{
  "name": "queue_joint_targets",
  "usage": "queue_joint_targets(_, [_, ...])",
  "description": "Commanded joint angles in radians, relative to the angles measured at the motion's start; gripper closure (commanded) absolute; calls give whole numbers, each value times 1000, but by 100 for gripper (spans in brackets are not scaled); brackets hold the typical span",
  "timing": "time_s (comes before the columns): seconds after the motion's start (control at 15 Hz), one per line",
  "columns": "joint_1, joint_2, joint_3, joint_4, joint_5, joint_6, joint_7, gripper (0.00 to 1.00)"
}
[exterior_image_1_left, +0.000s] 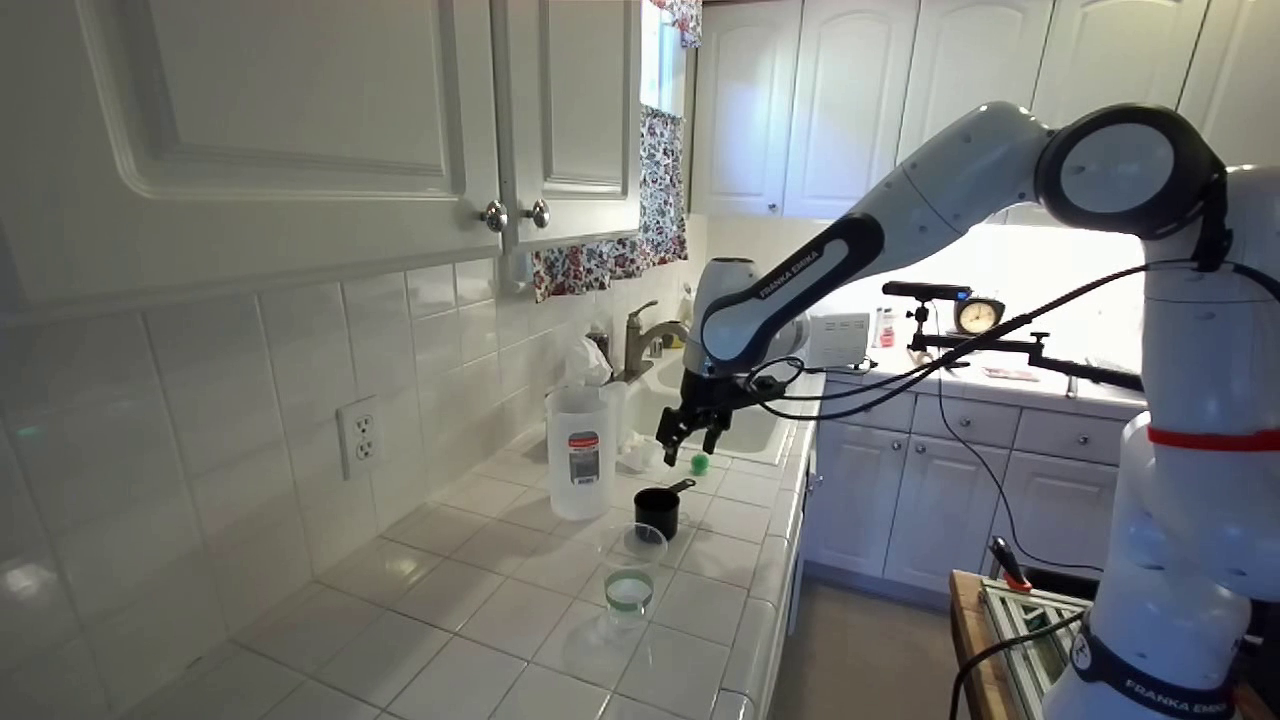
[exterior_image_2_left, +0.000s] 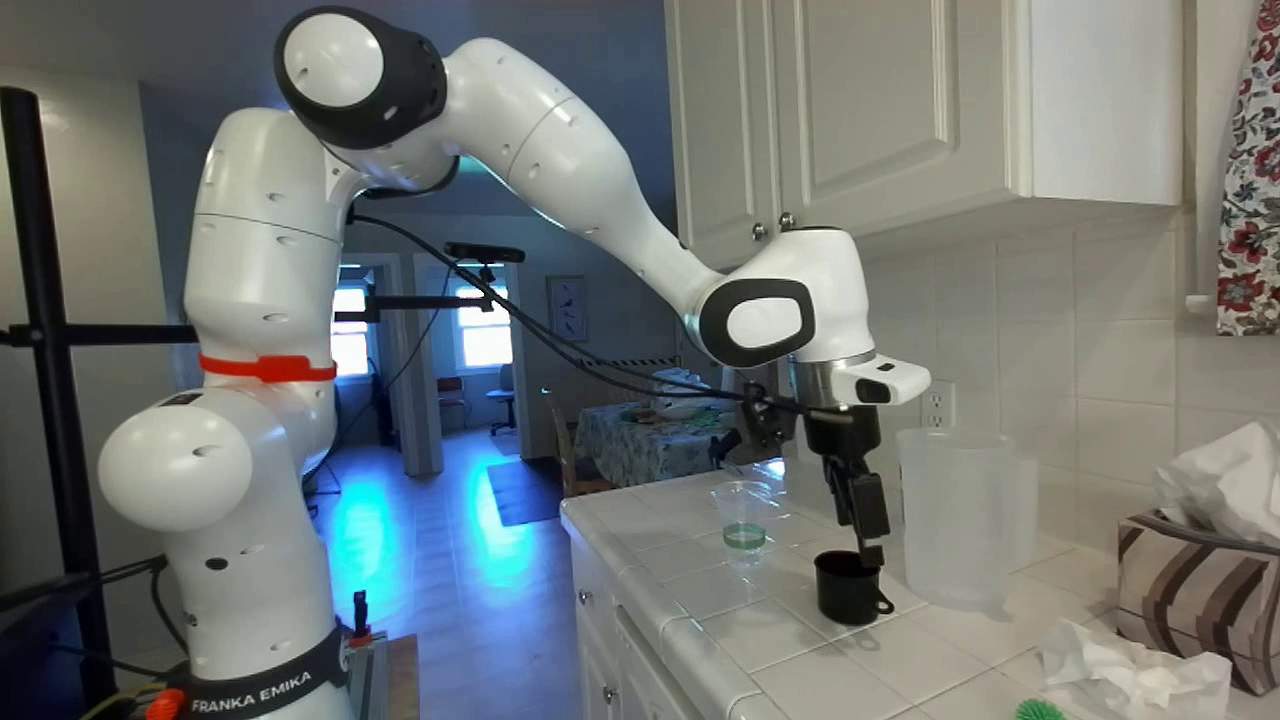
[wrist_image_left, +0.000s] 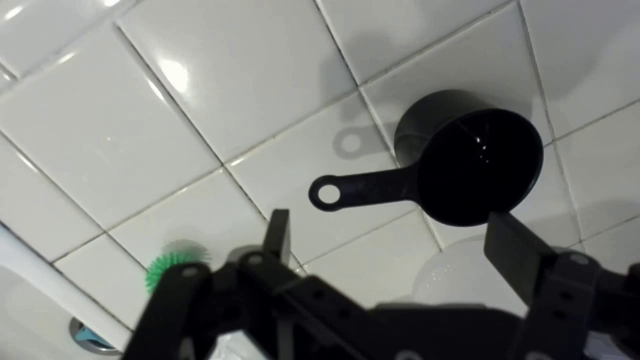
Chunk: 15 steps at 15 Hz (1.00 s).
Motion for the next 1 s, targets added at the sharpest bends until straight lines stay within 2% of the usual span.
queue_joint_targets(0.0, [9, 8, -18, 2, 16, 1, 147, 0])
queue_joint_targets(0.27, [12, 13, -26, 2, 26, 2, 272, 0])
queue_joint_targets(0.53, [14, 17, -26, 2, 31, 1, 343, 0])
queue_joint_targets(0.93, [14, 11, -25, 1, 22, -4, 334, 0])
